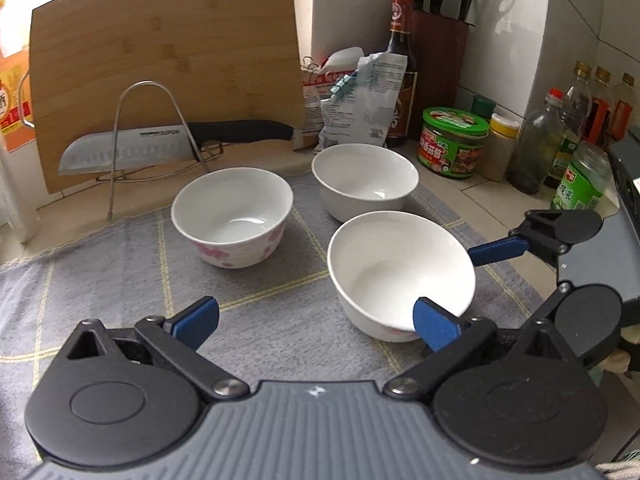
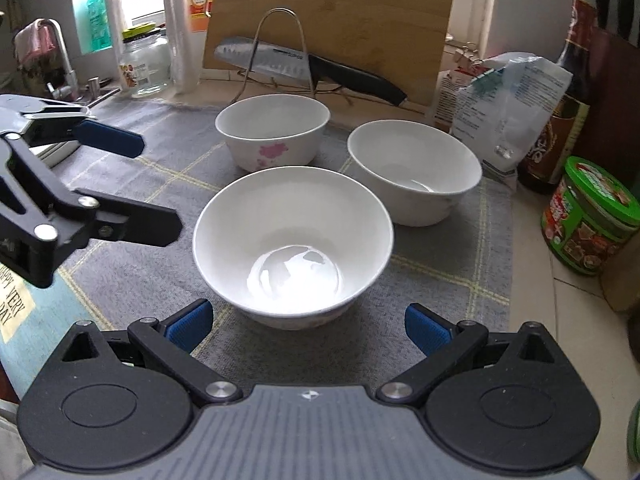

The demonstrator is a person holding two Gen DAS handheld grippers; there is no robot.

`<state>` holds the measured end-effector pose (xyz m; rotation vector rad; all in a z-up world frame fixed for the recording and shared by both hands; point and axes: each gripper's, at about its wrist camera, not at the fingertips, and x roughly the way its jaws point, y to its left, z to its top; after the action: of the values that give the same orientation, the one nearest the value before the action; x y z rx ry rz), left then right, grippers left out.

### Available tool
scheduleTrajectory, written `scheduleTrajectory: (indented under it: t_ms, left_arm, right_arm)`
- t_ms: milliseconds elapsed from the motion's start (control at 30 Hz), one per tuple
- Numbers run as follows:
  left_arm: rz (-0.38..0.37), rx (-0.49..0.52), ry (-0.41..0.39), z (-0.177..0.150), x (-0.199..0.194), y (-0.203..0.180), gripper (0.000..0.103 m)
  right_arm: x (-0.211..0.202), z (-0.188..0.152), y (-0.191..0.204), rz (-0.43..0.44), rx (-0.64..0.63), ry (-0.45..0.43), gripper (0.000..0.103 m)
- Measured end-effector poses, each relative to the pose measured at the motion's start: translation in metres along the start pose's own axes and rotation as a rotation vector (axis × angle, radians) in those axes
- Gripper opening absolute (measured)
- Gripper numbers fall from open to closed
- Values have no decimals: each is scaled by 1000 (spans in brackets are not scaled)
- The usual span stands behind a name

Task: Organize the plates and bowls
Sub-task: 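Grasp the plain white bowl rim with the right gripper while the left gripper grasps the opposite rim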

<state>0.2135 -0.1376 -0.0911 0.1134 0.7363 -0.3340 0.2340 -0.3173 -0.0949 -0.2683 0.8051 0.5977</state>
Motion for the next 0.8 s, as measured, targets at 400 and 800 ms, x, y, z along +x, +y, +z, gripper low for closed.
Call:
scheduleTrajectory:
  t_ms: [400, 800]
  left_arm:
    - [-122, -15, 50, 23, 45, -16, 101]
    - [-241, -13, 136, 40, 70, -17, 90]
  right_arm:
    - [11, 4, 8, 34, -81, -51, 103]
    - [13, 3, 4, 33, -87, -70, 101]
